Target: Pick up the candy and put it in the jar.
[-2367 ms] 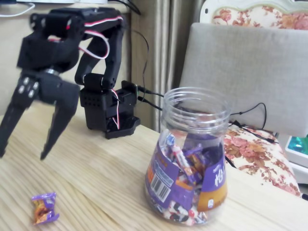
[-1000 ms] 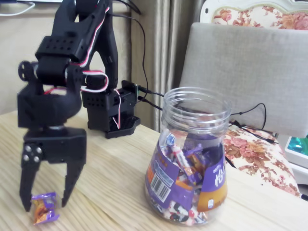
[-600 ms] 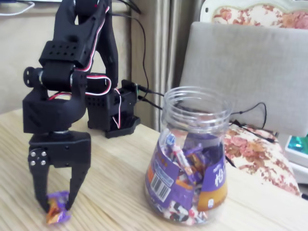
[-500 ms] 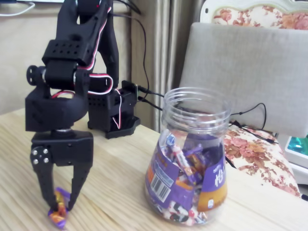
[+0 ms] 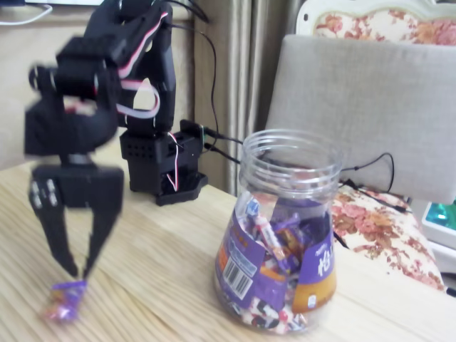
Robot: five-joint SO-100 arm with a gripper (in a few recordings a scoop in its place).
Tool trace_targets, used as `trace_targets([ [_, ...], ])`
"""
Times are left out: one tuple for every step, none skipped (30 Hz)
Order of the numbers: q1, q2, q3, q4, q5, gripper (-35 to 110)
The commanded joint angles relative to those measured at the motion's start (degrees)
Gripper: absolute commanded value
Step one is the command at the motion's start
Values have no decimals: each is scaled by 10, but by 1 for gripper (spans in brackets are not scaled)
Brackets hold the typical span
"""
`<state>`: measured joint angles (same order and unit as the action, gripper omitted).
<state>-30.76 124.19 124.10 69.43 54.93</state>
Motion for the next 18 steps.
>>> trace_targets([
  [12,131,-45,83,-26,0],
  [19,143,-42,92,-30,0],
  [28,149,-33,98,-33,0],
  [35,154,-18,97,-36,0],
  [39,159,2,88,-36,0],
  [40,163,20,77,-35,0],
  [40,162,34,65,-34,4],
  [39,153,44,54,-34,19],
  [38,137,48,45,-30,31],
  [38,116,49,36,-25,38],
  [36,92,48,25,-24,41],
  [33,66,47,11,-18,43],
  [27,36,47,-6,-14,46],
  [24,3,44,-21,-11,51],
  [24,-30,40,-31,-5,52],
  [25,-56,34,-40,2,53],
  [25,-77,29,-45,11,53],
  [28,-98,20,-43,25,53],
])
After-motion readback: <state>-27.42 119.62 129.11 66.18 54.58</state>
